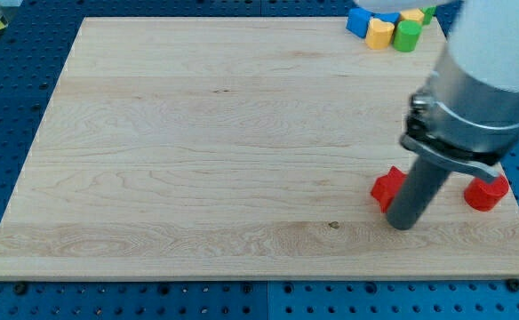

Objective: Slide the red star towards the center

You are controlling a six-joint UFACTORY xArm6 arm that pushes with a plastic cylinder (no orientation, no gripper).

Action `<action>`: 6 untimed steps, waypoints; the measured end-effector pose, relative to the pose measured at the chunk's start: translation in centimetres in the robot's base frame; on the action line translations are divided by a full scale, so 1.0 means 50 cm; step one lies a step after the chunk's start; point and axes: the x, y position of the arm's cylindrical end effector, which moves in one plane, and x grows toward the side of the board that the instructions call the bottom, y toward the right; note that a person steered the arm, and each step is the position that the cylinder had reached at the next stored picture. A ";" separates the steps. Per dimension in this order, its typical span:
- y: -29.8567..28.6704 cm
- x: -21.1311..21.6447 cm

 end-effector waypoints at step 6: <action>-0.080 -0.004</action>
